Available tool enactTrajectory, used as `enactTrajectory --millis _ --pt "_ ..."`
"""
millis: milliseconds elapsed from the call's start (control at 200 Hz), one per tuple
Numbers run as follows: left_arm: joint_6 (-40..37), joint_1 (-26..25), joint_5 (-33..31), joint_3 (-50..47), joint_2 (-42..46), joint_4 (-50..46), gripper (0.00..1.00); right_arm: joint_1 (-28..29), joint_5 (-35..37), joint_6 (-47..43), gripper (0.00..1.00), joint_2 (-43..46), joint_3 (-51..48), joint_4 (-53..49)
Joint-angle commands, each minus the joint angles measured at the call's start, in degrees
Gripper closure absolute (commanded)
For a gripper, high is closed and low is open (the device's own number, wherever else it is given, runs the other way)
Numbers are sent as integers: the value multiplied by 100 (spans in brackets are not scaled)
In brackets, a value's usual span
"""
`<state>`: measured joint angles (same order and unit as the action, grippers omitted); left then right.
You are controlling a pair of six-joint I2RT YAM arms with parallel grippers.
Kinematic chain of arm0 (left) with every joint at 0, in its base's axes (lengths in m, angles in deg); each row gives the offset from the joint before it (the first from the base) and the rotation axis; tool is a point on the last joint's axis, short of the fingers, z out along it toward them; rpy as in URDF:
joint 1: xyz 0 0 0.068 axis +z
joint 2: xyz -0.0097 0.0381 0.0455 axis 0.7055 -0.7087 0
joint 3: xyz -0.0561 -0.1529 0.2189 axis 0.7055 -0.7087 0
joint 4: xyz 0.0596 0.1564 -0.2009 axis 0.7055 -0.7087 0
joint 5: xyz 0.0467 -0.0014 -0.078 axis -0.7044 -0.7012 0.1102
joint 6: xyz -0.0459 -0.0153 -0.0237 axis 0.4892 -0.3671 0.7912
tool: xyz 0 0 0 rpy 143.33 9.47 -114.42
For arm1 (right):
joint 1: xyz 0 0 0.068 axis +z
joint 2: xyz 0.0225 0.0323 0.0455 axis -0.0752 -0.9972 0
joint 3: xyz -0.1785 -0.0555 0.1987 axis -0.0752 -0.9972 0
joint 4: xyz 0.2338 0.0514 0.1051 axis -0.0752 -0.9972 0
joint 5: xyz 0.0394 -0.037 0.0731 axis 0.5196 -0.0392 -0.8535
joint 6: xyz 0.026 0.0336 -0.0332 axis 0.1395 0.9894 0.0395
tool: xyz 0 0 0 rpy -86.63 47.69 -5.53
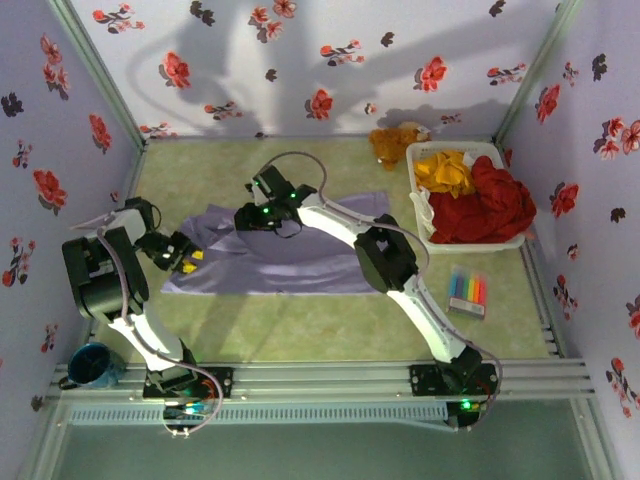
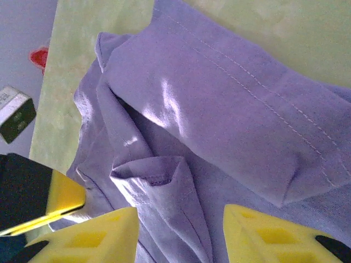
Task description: Fold and stack the t-shirts
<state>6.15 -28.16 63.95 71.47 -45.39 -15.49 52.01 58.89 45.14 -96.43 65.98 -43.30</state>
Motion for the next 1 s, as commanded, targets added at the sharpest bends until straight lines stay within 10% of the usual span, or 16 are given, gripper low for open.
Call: enactTrajectory --millis 0,280,650,995 --pt "-199 69 123 -115 115 1 70 67 -366 297 57 -295 282 343" --pt "-258 131 135 -212 161 2 70 116 -613 456 60 -679 724 333" --pt "-274 140 136 -313 133 1 70 124 72 463 100 -414 490 297" --pt "-446 157 66 -541 -248 45 70 99 1286 619 100 243 -540 601"
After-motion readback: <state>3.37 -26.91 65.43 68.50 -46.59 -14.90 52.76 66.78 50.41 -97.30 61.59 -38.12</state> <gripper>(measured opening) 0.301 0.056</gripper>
